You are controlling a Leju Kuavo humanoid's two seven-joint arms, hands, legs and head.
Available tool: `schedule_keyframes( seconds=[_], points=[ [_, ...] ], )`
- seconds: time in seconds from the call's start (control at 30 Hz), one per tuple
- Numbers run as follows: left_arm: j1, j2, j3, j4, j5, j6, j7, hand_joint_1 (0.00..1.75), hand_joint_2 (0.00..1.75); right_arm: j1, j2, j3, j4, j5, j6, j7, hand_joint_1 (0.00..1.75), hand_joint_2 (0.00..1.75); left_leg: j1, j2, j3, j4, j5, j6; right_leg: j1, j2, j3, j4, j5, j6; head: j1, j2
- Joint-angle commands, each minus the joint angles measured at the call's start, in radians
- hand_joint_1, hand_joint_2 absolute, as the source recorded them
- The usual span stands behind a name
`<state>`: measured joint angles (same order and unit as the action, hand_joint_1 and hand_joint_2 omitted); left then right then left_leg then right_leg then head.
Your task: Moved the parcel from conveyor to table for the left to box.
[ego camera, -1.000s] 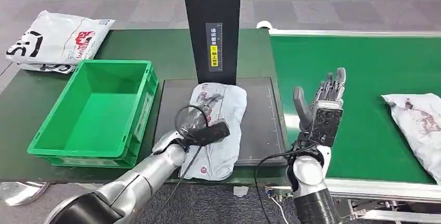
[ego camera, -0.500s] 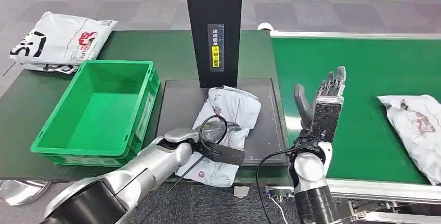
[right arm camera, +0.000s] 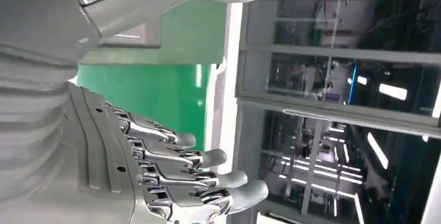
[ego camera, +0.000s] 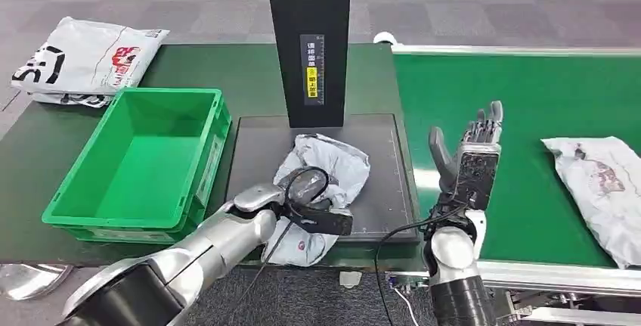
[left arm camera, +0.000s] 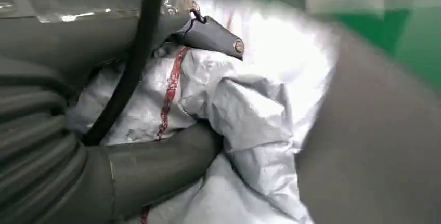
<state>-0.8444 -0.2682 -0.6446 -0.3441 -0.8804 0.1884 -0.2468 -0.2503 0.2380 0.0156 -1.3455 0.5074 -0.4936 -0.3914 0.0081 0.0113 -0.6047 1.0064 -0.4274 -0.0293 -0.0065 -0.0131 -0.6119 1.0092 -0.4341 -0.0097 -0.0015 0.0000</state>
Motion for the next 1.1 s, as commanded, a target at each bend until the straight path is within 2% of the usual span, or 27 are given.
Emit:
schedule_keyframes(
  seconds=[0.03, 0.1, 0.2, 0.4, 0.43, 0.53, 0.57, 0.6, 0.63, 0.67, 0.7, 0.77, 0.8, 0.9, 0.97, 1.1],
  points=[
    [-0.229, 0.096, 0.217, -0.146, -0.121, 0.470, 0.151, 1.75, 1.75, 0.009, 0.031, -0.097, -0.057, 0.025, 0.000, 0.023, 0.00, 1.75, 0.001, -0.001, -0.007, 0.003, 0.000, 0.000, 0.001, 0.000, -0.006, 0.003, 0.000, 0.000, 0.000, 0.000],
    [-0.246, 0.143, 0.256, -0.190, -0.266, 0.508, 0.246, 1.75, 1.75, 0.009, 0.022, -0.095, -0.036, 0.023, -0.007, 0.025, 0.00, 1.75, 0.001, 0.002, -0.006, 0.003, -0.001, 0.001, 0.001, 0.004, -0.006, 0.003, 0.000, 0.000, 0.000, 0.000],
    [-0.253, 0.156, 0.336, -0.188, -0.313, 0.501, 0.222, 1.75, 1.75, 0.012, 0.016, -0.092, -0.023, 0.018, -0.020, 0.020, 0.00, 1.75, 0.001, 0.003, -0.003, 0.001, 0.000, 0.000, 0.001, 0.003, -0.004, 0.001, 0.001, 0.000, 0.000, 0.000],
    [-0.253, 0.156, 0.336, -0.188, -0.313, 0.501, 0.222, 1.75, 1.75, 0.012, 0.016, -0.092, -0.023, 0.018, -0.020, 0.020, 0.00, 1.75, 0.000, 0.001, -0.002, 0.000, 0.000, 0.000, 0.001, 0.002, -0.003, 0.001, 0.000, 0.000, 0.000, 0.000],
    [-0.217, 0.165, 0.352, -0.261, -0.425, 0.510, 0.329, 1.75, 1.75, 0.015, 0.010, -0.087, -0.025, 0.016, -0.023, 0.021, 0.00, 1.75, 0.001, 0.001, -0.002, 0.000, 0.000, 0.000, 0.001, 0.002, -0.003, 0.000, 0.000, 0.000, 0.000, 0.000],
    [-0.217, 0.247, 0.414, -0.271, -0.613, 0.510, 0.413, 1.75, 1.75, 0.023, -0.004, -0.075, -0.011, 0.003, -0.042, 0.016, 0.00, 1.75, 0.000, 0.004, -0.001, -0.001, 0.000, 0.000, 0.001, 0.005, -0.003, 0.000, 0.001, 0.000, 0.000, 0.000],
    [-0.247, 0.296, 0.372, -0.168, -0.690, 0.510, 0.518, 1.75, 1.75, 0.023, -0.009, -0.071, -0.004, -0.003, -0.049, 0.017, 0.00, 1.75, 0.000, 0.005, -0.001, -0.001, 0.000, 0.000, 0.000, 0.006, -0.003, 0.000, 0.001, 0.000, 0.000, 0.000],
    [-0.252, 0.327, 0.349, -0.134, -0.690, 0.510, 0.553, 1.75, 1.75, 0.023, -0.011, -0.070, -0.002, -0.004, -0.050, 0.018, 0.00, 1.75, 0.000, 0.006, 0.000, -0.001, 0.000, 0.000, 0.001, 0.007, -0.002, -0.001, 0.001, 0.000, 0.000, 0.000],
    [-0.274, 0.358, 0.286, -0.056, -0.690, 0.456, 0.638, 1.75, 1.75, 0.024, -0.011, -0.071, -0.004, -0.005, -0.053, 0.020, 0.00, 1.75, 0.000, 0.005, -0.001, -0.001, 0.000, 0.000, 0.001, 0.006, -0.002, 0.000, 0.001, 0.000, 0.000, 0.000],
    [-0.270, 0.374, 0.310, -0.020, -0.688, 0.436, 0.643, 1.75, 1.75, 0.025, -0.013, -0.074, -0.006, -0.006, -0.055, 0.022, 0.00, 1.75, 0.000, 0.005, 0.000, -0.002, 0.000, 0.000, 0.001, 0.007, -0.001, -0.001, 0.001, 0.000, 0.000, 0.000],
    [-0.277, 0.402, 0.252, 0.029, -0.690, 0.325, 0.730, 1.75, 1.75, 0.027, -0.012, -0.075, -0.009, -0.006, -0.055, 0.025, 0.00, 1.75, -0.001, 0.006, 0.001, -0.002, 0.000, -0.001, 0.000, 0.007, -0.002, 0.000, 0.001, -0.001, 0.000, 0.000],
    [-0.250, 0.428, 0.293, 0.061, -0.689, 0.205, 0.734, 1.75, 1.75, 0.036, -0.015, -0.080, -0.015, 0.001, -0.052, 0.038, 0.00, 1.75, 0.000, 0.011, 0.004, -0.004, 0.000, -0.001, 0.001, 0.012, -0.001, -0.002, 0.002, -0.001, 0.000, 0.000],
    [-0.245, 0.439, 0.290, 0.092, -0.690, 0.067, 0.752, 1.75, 1.75, 0.037, -0.018, -0.081, -0.013, 0.006, -0.043, 0.043, 0.00, 1.75, 0.000, 0.012, 0.003, -0.003, 0.000, -0.001, 0.000, 0.012, -0.002, -0.001, 0.002, -0.002, 0.000, 0.000],
    [-0.204, 0.460, 0.313, 0.106, -0.690, -0.119, 0.751, 1.75, 1.75, 0.047, -0.022, -0.092, -0.013, 0.018, -0.023, 0.049, 0.00, 1.75, 0.001, 0.010, 0.004, -0.004, 0.001, -0.003, 0.001, 0.013, -0.002, -0.001, 0.002, -0.003, 0.000, 0.000],
    [-0.186, 0.455, 0.334, 0.106, -0.690, -0.210, 0.771, 1.75, 1.75, 0.052, -0.012, -0.099, -0.016, 0.039, -0.007, 0.056, 0.00, 1.75, 0.002, 0.009, 0.005, -0.007, 0.001, -0.003, 0.002, 0.013, 0.000, -0.004, 0.002, -0.003, 0.000, 0.000],
    [-0.185, 0.445, 0.337, 0.099, -0.690, -0.209, 0.775, 1.75, 1.75, 0.060, -0.008, -0.101, -0.023, 0.042, -0.009, 0.055, 0.00, 1.75, 0.002, 0.005, 0.002, -0.004, 0.001, -0.003, 0.002, 0.008, -0.001, -0.002, 0.001, -0.003, 0.000, 0.000]
  ],
)
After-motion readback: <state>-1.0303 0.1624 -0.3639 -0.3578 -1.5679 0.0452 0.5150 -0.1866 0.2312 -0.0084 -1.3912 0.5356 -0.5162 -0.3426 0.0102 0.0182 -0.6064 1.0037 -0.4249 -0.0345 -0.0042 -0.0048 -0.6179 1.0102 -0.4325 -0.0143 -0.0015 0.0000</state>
